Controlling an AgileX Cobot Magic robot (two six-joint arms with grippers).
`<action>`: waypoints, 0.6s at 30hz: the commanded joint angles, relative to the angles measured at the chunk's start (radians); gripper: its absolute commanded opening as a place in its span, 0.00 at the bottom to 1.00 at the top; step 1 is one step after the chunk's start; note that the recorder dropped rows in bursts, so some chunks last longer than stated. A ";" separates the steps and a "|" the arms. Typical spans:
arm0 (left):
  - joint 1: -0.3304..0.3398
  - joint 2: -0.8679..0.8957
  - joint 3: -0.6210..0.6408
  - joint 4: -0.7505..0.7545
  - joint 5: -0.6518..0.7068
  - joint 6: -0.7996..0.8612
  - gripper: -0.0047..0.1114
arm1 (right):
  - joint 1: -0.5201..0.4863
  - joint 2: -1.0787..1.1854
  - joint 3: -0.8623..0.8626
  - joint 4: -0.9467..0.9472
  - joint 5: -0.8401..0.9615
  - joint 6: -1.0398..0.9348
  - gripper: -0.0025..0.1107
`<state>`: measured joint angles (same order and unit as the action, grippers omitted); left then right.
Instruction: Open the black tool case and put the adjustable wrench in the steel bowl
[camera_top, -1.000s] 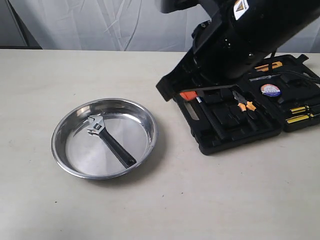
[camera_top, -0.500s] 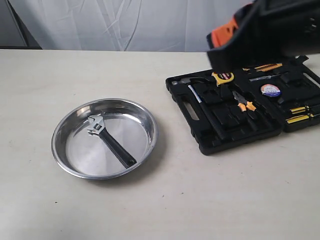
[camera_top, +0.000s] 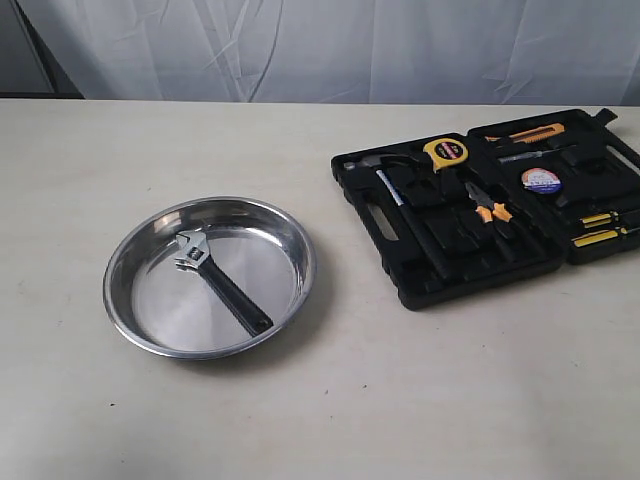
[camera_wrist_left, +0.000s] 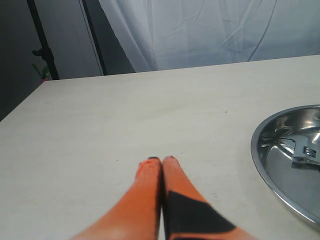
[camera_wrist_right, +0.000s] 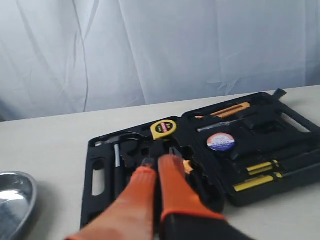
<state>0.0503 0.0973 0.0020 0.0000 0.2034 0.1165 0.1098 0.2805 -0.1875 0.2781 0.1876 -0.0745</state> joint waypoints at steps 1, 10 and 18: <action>-0.003 -0.004 -0.002 0.000 -0.009 -0.005 0.04 | -0.074 -0.141 0.108 0.004 -0.026 -0.003 0.02; -0.003 -0.004 -0.002 0.000 -0.009 -0.005 0.04 | -0.112 -0.280 0.187 -0.015 0.020 -0.003 0.02; -0.003 -0.004 -0.002 0.000 -0.009 -0.005 0.04 | -0.112 -0.280 0.187 -0.015 0.055 -0.003 0.02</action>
<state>0.0503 0.0973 0.0020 0.0000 0.2034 0.1165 0.0037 0.0064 -0.0035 0.2708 0.2436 -0.0745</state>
